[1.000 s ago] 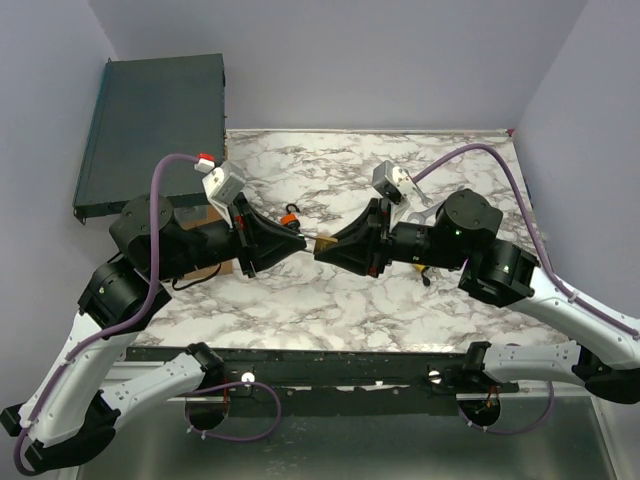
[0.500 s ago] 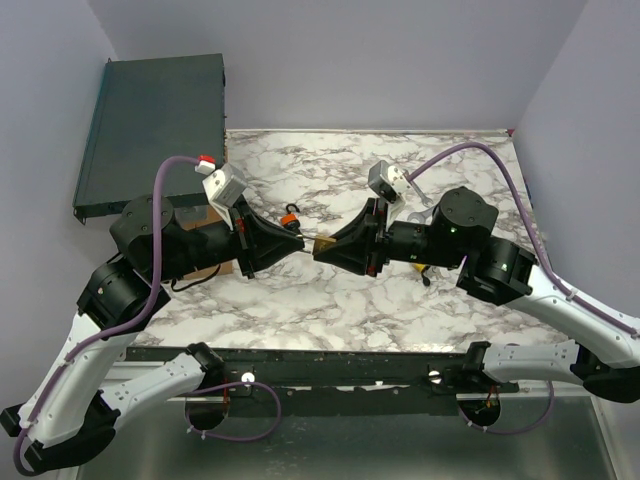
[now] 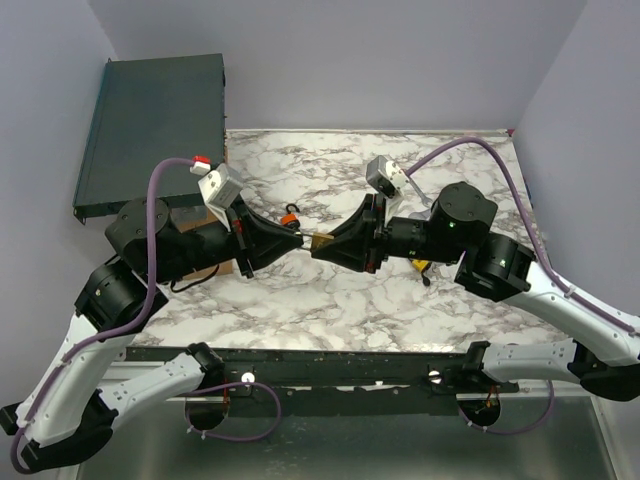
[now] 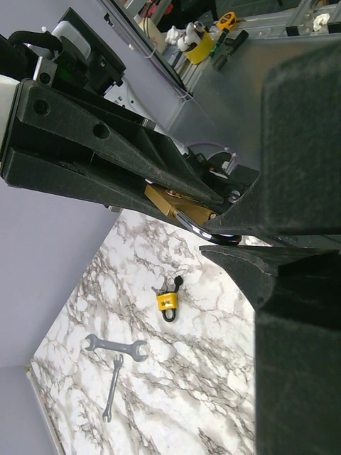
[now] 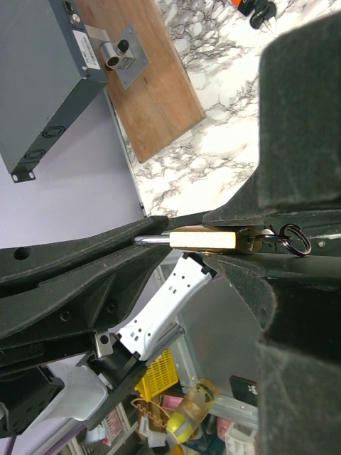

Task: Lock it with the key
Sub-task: Lock the lock.

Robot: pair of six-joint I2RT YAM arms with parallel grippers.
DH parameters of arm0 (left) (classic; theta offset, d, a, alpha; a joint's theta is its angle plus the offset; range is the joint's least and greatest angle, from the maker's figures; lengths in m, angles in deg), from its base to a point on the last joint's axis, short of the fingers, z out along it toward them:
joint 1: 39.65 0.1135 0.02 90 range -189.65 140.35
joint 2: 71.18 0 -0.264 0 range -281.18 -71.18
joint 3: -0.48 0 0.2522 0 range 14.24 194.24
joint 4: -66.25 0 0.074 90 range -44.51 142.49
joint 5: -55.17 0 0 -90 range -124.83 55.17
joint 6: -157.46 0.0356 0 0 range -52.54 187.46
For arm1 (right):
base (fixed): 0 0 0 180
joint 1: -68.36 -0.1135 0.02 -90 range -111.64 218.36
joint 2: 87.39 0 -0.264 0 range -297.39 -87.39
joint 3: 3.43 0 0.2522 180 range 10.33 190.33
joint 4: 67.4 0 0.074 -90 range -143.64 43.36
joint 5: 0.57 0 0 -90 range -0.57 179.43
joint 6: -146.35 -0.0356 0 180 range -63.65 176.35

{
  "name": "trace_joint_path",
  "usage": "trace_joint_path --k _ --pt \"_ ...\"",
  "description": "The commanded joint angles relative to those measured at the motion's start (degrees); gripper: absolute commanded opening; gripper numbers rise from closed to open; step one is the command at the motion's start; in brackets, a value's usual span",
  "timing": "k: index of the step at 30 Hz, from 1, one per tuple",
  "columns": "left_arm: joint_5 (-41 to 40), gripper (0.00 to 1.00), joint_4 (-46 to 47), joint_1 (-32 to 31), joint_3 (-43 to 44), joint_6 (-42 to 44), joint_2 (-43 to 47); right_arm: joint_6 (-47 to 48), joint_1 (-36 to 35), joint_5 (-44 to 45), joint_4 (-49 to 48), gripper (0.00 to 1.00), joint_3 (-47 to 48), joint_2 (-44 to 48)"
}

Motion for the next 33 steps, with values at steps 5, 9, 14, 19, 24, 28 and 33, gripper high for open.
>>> trace_joint_path --k 5,9,14,19,24,28,33 --pt "-4.13 0.00 2.80 -5.13 -1.83 0.70 -0.97 -2.51 -0.32 -3.48 -6.25 0.01 2.08 -1.84" --pt "-5.87 0.00 4.10 -7.20 -2.43 0.96 -0.95 -3.80 -0.31 -4.63 -7.63 0.01 2.06 -2.71" --pt "-8.64 0.00 4.49 -9.14 -2.57 1.82 -0.69 -4.26 -0.30 -3.44 -7.55 0.01 2.47 -3.11" --pt "-17.44 0.00 4.70 -12.90 -3.08 2.11 -0.83 -3.09 -0.99 3.02 -5.33 0.01 3.57 -4.20" --pt "-26.10 0.00 4.36 -16.91 -3.23 3.29 -2.12 0.37 -4.40 10.81 -3.52 0.01 5.14 -6.82" --pt "-30.08 0.00 4.43 -20.43 -2.93 3.89 -3.72 1.20 -4.87 13.18 -4.40 0.01 5.61 -7.81" --pt "-31.18 0.00 5.95 -25.58 -2.31 4.51 -4.89 2.22 -4.88 16.71 -2.01 0.01 8.18 -10.98"
